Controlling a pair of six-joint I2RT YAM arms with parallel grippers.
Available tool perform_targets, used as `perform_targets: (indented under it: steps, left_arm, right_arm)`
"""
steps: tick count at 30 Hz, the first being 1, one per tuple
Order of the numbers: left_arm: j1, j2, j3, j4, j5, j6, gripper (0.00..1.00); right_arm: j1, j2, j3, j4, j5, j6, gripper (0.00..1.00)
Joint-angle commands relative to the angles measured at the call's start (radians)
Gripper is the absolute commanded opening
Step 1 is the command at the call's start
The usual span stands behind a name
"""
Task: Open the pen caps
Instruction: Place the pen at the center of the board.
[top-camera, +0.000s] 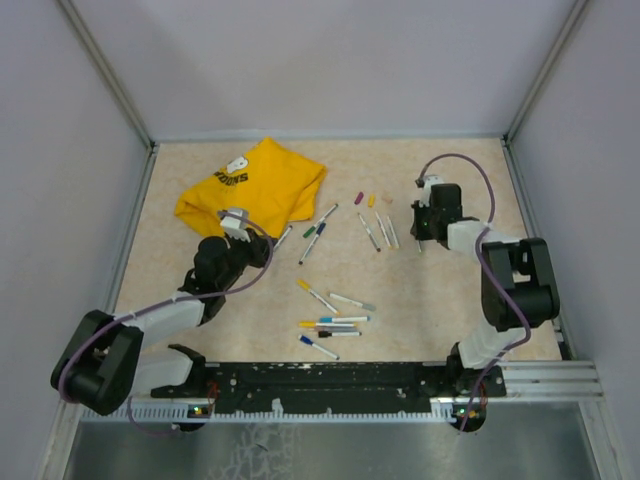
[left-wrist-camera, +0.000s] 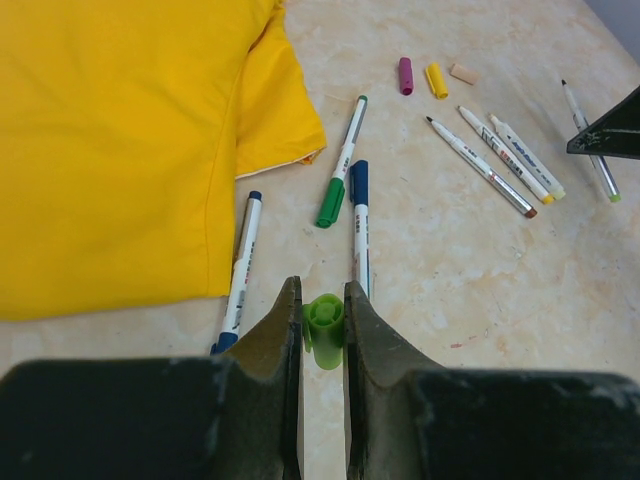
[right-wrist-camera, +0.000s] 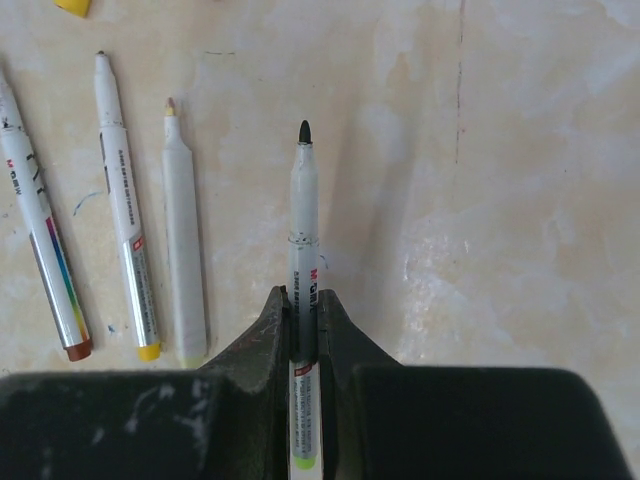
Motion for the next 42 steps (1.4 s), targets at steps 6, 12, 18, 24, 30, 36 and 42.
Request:
perform_targets:
  steps: [6, 12, 18, 24, 30, 36, 42]
  left_arm:
    - [-0.004, -0.013, -0.01, 0.043, -0.006, 0.018, 0.0]
    - [-0.005, -0.017, -0.015, 0.048, -0.008, 0.018, 0.0]
    - [-0.005, -0.019, -0.018, 0.049, -0.008, 0.018, 0.0]
    - [-0.004, -0.022, -0.021, 0.053, -0.007, 0.018, 0.0]
    - [-0.005, -0.024, -0.022, 0.054, -0.01, 0.016, 0.0]
    - [-0.005, -0.025, -0.024, 0.057, -0.008, 0.016, 0.0]
    - [-0.004, -0.027, -0.027, 0.062, 0.005, 0.022, 0.0]
  right_arm:
    - [-0.006, 0.075, 0.079, 0.011, 0.025, 0.035, 0.0]
    - [-0.005, 0.099, 0.088, 0.008, 0.032, 0.062, 0.0]
    - [-0.005, 0.118, 0.1, -0.006, 0.024, 0.07, 0.01]
    - [-0.006, 0.134, 0.121, -0.039, 0.002, 0.066, 0.11]
    - [-0.005, 0.143, 0.141, -0.076, -0.028, 0.063, 0.22]
    - [-0.006, 0.141, 0.152, -0.098, -0.031, 0.059, 0.33]
    - [-0.006, 0.112, 0.156, -0.107, -0.035, 0.048, 0.35]
